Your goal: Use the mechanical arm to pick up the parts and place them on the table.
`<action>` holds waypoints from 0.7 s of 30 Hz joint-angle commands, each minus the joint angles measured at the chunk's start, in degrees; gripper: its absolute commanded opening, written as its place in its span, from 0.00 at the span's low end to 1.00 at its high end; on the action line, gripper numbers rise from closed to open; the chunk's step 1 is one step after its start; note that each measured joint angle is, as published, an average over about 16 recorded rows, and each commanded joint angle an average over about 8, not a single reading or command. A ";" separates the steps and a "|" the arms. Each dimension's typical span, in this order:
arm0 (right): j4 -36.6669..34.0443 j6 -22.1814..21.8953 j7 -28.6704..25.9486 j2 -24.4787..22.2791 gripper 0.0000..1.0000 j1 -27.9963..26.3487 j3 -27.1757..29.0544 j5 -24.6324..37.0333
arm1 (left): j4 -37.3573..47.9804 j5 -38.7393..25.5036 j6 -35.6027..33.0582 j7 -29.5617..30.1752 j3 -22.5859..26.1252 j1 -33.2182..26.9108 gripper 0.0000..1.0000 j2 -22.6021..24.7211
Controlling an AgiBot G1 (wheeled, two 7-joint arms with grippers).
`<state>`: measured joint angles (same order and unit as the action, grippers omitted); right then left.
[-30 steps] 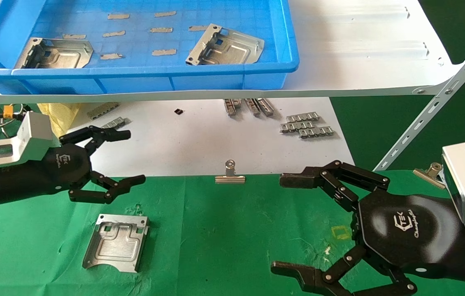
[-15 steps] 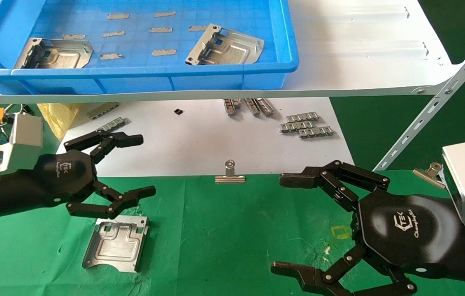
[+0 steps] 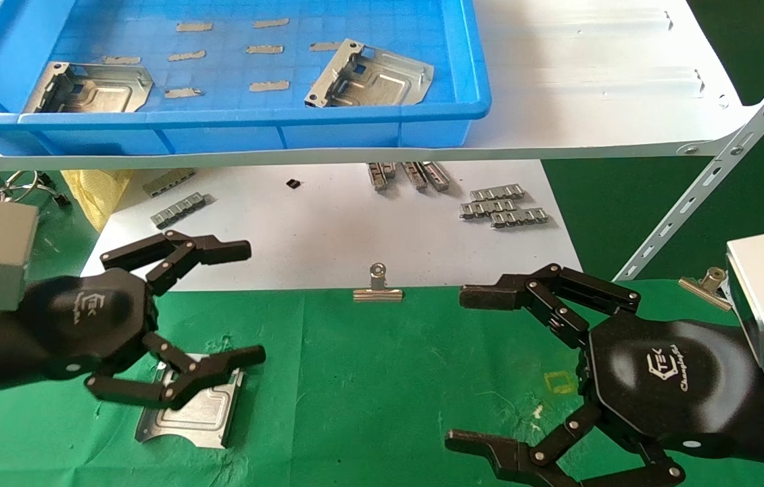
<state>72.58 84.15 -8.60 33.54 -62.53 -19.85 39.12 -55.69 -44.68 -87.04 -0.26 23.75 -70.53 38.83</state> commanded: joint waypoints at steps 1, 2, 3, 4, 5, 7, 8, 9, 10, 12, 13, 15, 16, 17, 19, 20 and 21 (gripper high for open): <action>0.00 0.00 0.00 0.00 1.00 0.00 0.00 0.00 | -2.44 0.38 0.18 1.50 -1.05 1.22 1.00 -0.52; 0.00 0.00 0.00 0.00 1.00 0.00 0.00 0.00 | -3.67 0.58 0.28 2.26 -1.59 1.84 1.00 -0.78; 0.00 0.00 0.00 0.00 1.00 0.00 0.00 0.00 | -4.91 0.77 0.37 3.02 -2.12 2.46 1.00 -1.05; 0.00 0.00 0.00 0.00 1.00 0.00 0.00 0.00 | -6.16 0.97 0.46 3.79 -2.66 3.09 1.00 -1.31; 0.00 0.00 0.00 0.00 1.00 0.00 0.00 0.00 | -7.35 1.16 0.55 4.52 -3.18 3.68 1.00 -1.57; 0.00 0.00 0.00 0.00 1.00 0.00 -0.01 0.00 | -9.83 1.55 0.74 6.05 -4.25 4.93 1.00 -2.10; 0.00 0.00 0.00 0.00 1.00 0.00 -0.01 0.00 | -11.03 1.74 0.83 6.78 -4.76 5.52 1.00 -2.35; 0.00 0.00 0.00 0.00 1.00 0.00 -0.01 -0.01 | -12.26 1.93 0.92 7.55 -5.30 6.15 1.00 -2.61; 0.00 0.00 0.00 0.00 1.00 0.00 -0.01 -0.01 | -13.52 2.13 1.01 8.32 -5.84 6.77 1.00 -2.88; 0.00 0.00 0.00 0.00 1.00 0.00 -0.01 -0.01 | -15.36 2.42 1.15 9.45 -6.64 7.69 1.00 -3.27; 0.00 -0.01 0.01 0.00 1.00 0.00 -0.01 -0.01 | -16.41 2.59 1.22 10.12 -7.10 8.22 1.00 -3.50; -0.01 -0.01 0.01 -0.01 1.00 0.00 -0.01 -0.01 | -18.23 2.90 1.34 11.09 -7.90 9.14 1.00 -3.88; -0.01 -0.01 0.01 -0.01 1.00 0.00 -0.01 -0.01 | -18.94 3.03 1.39 11.44 -8.21 9.51 1.00 -4.04; -0.01 -0.01 0.01 -0.01 1.00 0.01 -0.01 -0.01 | -19.45 3.13 1.42 11.67 -8.45 9.78 1.00 -4.15; -0.01 -0.02 0.01 -0.01 1.00 0.01 -0.01 -0.01 | -20.13 3.28 1.48 11.94 -8.78 10.15 1.00 -4.31; -0.02 -0.02 0.01 -0.01 1.00 0.01 -0.01 -0.02 | -20.51 3.37 1.51 12.10 -8.95 10.35 1.00 -4.40; -0.02 -0.02 0.01 -0.01 1.00 0.01 -0.01 -0.02 | -20.50 3.39 1.53 12.02 -8.96 10.35 1.00 -4.41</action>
<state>72.56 84.13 -8.60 33.53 -62.52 -19.86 39.11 -75.35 -41.46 -85.56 11.45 15.18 -60.62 34.61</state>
